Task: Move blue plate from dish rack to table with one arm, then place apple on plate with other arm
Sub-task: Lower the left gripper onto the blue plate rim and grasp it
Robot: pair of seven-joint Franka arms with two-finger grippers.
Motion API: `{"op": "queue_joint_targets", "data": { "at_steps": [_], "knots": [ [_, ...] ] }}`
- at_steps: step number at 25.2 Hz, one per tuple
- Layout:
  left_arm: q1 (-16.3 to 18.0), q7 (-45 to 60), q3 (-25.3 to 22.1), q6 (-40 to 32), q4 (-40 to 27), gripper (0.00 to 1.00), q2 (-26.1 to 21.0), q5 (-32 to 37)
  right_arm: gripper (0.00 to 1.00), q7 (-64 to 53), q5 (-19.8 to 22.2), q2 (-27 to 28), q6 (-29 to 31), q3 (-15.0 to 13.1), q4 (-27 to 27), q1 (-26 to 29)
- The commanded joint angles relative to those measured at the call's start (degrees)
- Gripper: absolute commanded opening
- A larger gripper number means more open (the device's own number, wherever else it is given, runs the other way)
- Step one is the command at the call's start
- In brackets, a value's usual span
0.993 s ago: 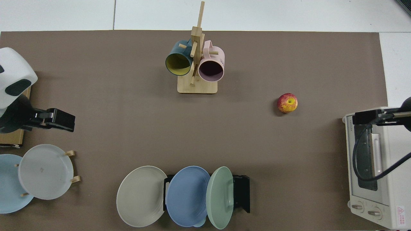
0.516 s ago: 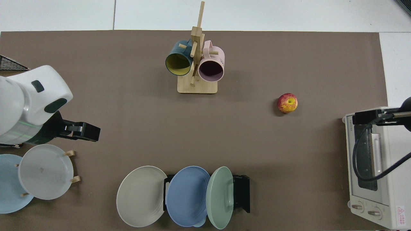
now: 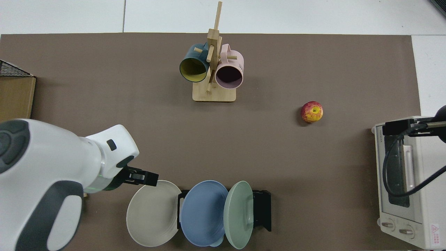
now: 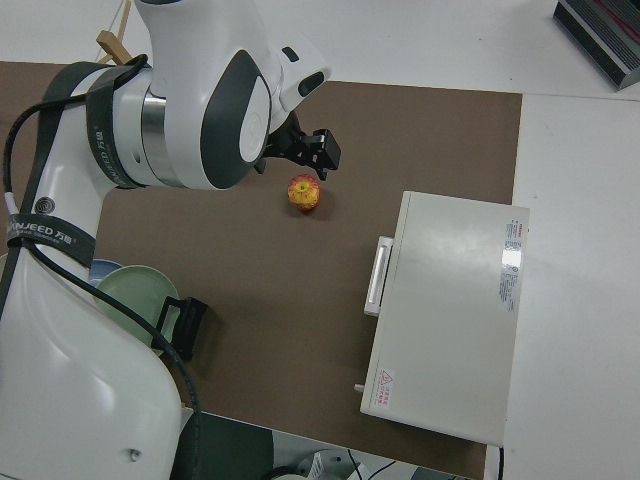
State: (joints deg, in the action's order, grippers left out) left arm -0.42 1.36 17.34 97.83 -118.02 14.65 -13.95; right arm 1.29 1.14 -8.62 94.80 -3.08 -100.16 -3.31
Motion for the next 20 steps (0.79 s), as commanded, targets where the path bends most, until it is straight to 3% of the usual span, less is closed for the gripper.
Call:
{"op": "queue_joint_targets", "data": {
  "at_steps": [1, 7, 11, 14, 20],
  "knots": [
    [-0.46, -1.45, 1.9, 7.99, -12.57, 0.95, 7.24, -5.46, 1.0, -1.91, -0.97, -0.61, 0.65, 0.18, -0.3, 0.76],
    [-0.1, -1.45, 8.67, 13.26, -18.81, 0.95, 8.64, -9.76, 1.0, -1.91, -0.97, -0.61, 0.65, 0.18, -0.3, 0.76],
    [0.25, -1.71, 13.94, 20.02, -22.24, 0.95, 7.07, -12.94, 1.0, -1.91, -0.97, -0.61, 0.65, 0.18, -0.3, 0.76],
    [0.34, -3.11, 14.39, 21.79, -23.04, 0.96, 4.61, -16.72, 1.0, -1.91, -0.97, -0.61, 0.65, 0.18, -0.3, 0.76],
    [0.33, -3.2, 16.67, 24.95, -24.62, 0.96, 4.07, -17.6, 1.0, -1.91, -0.97, -0.61, 0.65, 0.18, -0.3, 0.76]
  ]
}}
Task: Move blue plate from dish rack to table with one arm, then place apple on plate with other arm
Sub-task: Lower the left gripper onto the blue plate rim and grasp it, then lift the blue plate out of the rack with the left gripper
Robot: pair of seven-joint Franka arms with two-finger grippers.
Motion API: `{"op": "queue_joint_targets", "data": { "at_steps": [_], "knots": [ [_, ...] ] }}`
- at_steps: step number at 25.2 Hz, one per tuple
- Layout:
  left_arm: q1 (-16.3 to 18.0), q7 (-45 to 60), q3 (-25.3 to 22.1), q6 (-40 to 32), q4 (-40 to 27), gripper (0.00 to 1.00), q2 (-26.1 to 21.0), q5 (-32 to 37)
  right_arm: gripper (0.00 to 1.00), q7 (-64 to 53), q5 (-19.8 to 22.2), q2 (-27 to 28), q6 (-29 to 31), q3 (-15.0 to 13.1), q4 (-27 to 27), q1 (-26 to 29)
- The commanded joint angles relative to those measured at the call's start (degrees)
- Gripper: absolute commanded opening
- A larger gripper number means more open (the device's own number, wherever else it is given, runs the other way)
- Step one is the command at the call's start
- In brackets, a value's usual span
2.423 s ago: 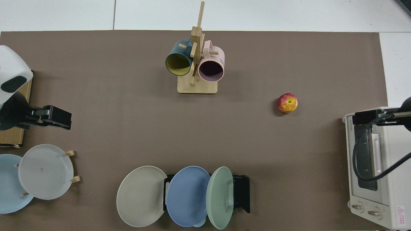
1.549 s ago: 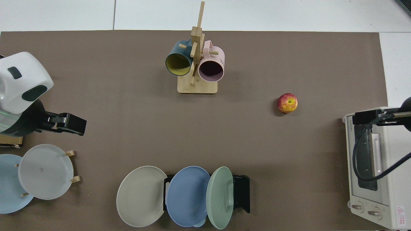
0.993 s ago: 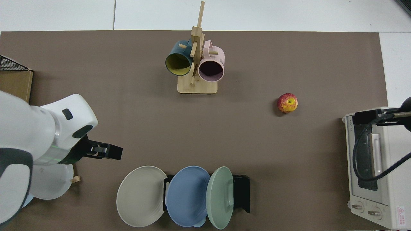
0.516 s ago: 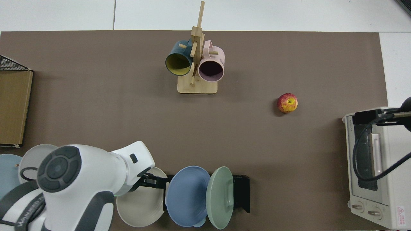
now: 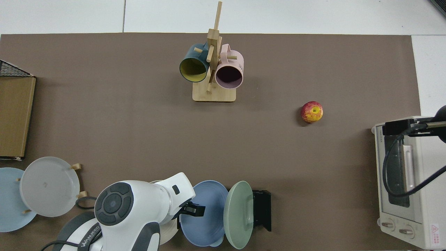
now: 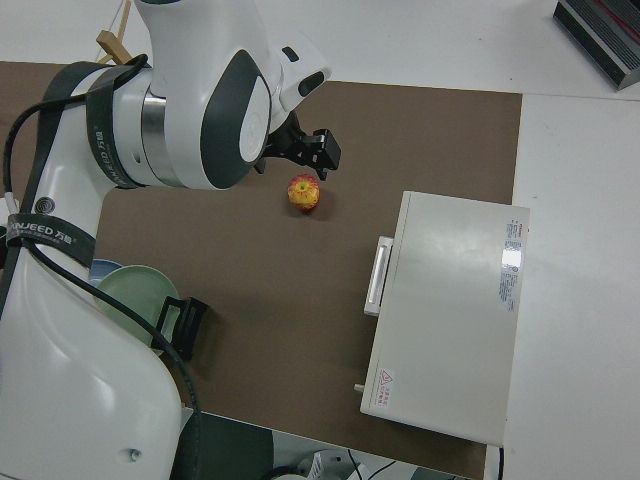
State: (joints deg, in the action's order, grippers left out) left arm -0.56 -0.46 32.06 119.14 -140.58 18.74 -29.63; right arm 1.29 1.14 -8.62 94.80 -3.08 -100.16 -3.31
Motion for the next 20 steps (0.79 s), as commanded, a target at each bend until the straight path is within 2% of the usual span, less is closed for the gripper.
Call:
{"op": "queue_joint_targets", "data": {
  "at_steps": [1, 2, 3, 4, 5, 10, 11, 14, 20],
  "knots": [
    [0.47, -1.38, 2.21, 4.51, -2.5, 0.96, -0.02, -2.35, 1.0, -1.91, -0.97, -0.61, 0.65, 0.18, -0.3, 0.76],
    [0.47, -1.38, 2.3, 4.61, -2.51, 0.94, -0.02, -2.88, 1.0, -1.91, -0.97, -0.61, 0.65, 0.18, -0.3, 0.76],
    [0.47, -1.38, 2.3, 4.52, -2.51, 0.83, -0.02, -2.97, 1.0, -1.91, -0.97, -0.61, 0.65, 0.18, -0.3, 0.76],
    [0.56, -1.29, 2.3, 4.44, -2.51, 0.62, -0.02, -3.06, 1.0, -1.91, -0.97, -0.61, 0.65, 0.18, -0.3, 0.76],
    [0.47, -1.29, 2.3, 4.35, -2.51, 0.5, -0.02, -3.06, 1.0, -1.91, -0.97, -0.61, 0.65, 0.18, -0.3, 0.76],
    [0.47, -1.47, 2.48, 3.73, -2.33, 0.07, -0.02, -2.97, 1.0, -1.91, -0.97, -0.61, 0.65, 0.18, -0.3, 0.76],
    [0.56, -1.47, 2.56, 3.56, -2.33, 0.03, -0.02, -2.97, 1.0, -1.91, -0.97, -0.61, 0.65, 0.18, -0.3, 0.76],
    [0.74, -1.56, 2.56, 2.77, -2.07, 0.0, -0.02, -2.71, 1.0, -1.91, -0.97, -0.61, 0.65, 0.18, -0.3, 0.76],
    [1.88, -1.38, 1.78, -4.08, 2.32, 0.0, 0.15, 1.23, 1.0, -1.91, -0.97, -0.61, 0.65, 0.18, -0.3, 0.76]
  ]
}}
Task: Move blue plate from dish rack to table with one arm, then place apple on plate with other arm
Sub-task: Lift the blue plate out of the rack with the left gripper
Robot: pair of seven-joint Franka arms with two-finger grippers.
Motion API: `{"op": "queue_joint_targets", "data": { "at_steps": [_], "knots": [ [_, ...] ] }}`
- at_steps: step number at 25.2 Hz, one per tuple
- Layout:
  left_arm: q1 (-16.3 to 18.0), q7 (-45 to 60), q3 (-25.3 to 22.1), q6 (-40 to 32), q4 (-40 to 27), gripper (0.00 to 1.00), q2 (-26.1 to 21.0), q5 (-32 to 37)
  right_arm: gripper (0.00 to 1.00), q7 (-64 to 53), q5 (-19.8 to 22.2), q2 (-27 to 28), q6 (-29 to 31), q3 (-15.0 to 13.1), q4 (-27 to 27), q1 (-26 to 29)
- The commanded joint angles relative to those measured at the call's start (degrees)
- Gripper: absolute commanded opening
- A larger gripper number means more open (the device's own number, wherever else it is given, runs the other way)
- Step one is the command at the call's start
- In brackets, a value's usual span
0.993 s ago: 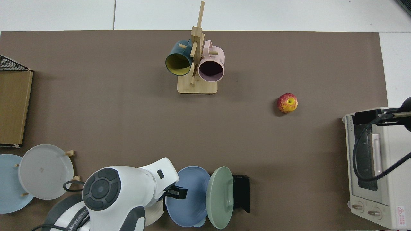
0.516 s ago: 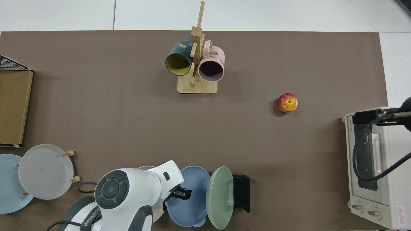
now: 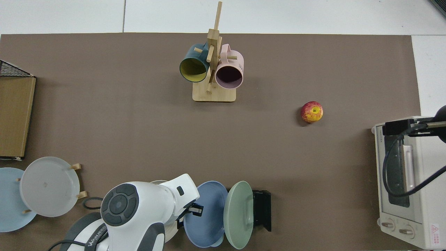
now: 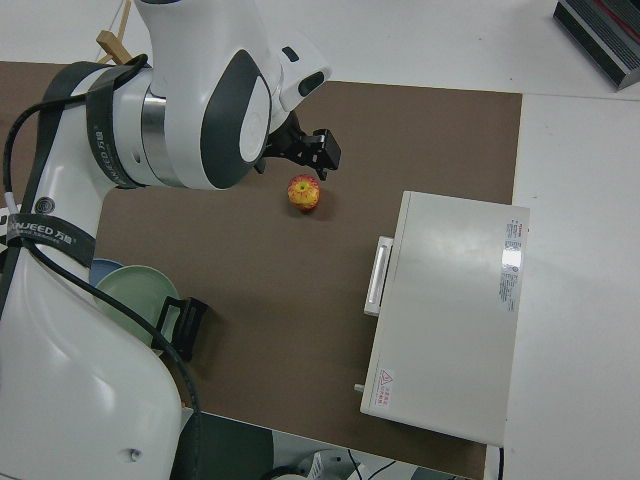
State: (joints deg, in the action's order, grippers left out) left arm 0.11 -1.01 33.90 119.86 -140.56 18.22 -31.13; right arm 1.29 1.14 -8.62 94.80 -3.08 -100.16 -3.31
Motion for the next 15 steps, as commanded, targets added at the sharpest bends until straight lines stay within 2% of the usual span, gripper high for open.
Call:
{"op": "queue_joint_targets", "data": {
  "at_steps": [1, 8, 10, 15],
  "knots": [
    [1.12, -0.67, -0.5, -5.59, 2.91, 0.0, 0.77, 4.04, 1.0, -1.91, -0.97, -0.61, 0.65, 0.18, -0.3, 0.76],
    [1.47, -0.14, -7.0, -12.72, 10.99, 0.0, 0.42, 9.4, 1.0, -1.91, -0.97, -0.61, 0.65, 0.18, -0.3, 0.76],
    [1.29, 0.39, -9.63, -12.81, 12.93, 0.0, -1.6, 11.26, 1.0, -1.91, -0.97, -0.61, 0.65, 0.18, -0.3, 0.76],
    [1.29, 1.53, -15.08, -12.37, 16.36, 0.0, -5.2, 9.95, 1.0, -1.91, -0.97, -0.61, 0.65, 0.18, -0.3, 0.76]
  ]
}}
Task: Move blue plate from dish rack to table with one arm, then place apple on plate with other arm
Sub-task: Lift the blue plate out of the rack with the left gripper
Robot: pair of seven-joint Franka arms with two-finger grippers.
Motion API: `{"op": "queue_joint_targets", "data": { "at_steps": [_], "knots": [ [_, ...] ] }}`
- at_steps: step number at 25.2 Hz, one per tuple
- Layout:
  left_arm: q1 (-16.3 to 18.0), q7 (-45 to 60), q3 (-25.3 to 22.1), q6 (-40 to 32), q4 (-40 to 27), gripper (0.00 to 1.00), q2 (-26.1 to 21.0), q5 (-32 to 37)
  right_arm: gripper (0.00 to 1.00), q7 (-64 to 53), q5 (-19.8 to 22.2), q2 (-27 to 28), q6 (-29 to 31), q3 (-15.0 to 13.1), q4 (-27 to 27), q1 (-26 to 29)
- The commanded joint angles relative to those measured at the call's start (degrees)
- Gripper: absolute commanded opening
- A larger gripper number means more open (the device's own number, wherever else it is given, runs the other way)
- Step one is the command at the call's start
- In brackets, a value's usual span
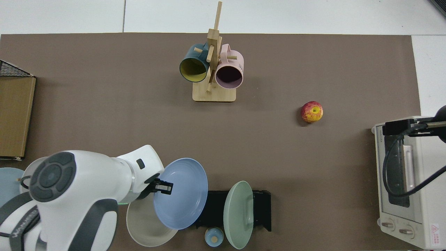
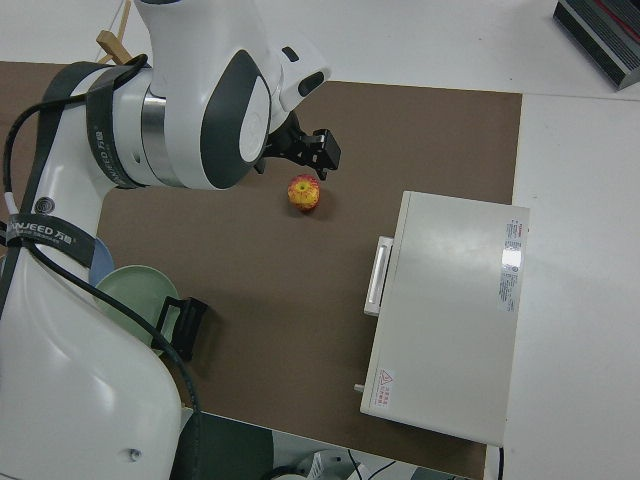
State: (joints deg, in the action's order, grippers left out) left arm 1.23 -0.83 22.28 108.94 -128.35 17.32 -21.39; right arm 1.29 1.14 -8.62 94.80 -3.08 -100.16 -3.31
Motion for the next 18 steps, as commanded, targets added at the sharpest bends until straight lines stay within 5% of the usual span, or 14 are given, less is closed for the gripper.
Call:
{"op": "queue_joint_targets", "data": {
  "at_steps": [1, 11, 18],
  "knots": [
    [0.09, 1.35, -4.34, -1.37, 4.51, 0.0, -5.01, -0.31, 1.0, -1.91, -0.97, -0.61, 0.65, 0.18, -0.3, 0.76],
    [0.35, -2.94, -7.51, 3.91, 8.2, 0.0, -17.14, -12.0, 1.0, -1.91, -0.97, -0.61, 0.65, 0.18, -0.3, 0.76],
    [0.18, -7.69, -6.2, 16.12, 8.47, 0.0, -24.43, -16.05, 1.0, -1.91, -0.97, -0.61, 0.65, 0.18, -0.3, 0.76]
  ]
}}
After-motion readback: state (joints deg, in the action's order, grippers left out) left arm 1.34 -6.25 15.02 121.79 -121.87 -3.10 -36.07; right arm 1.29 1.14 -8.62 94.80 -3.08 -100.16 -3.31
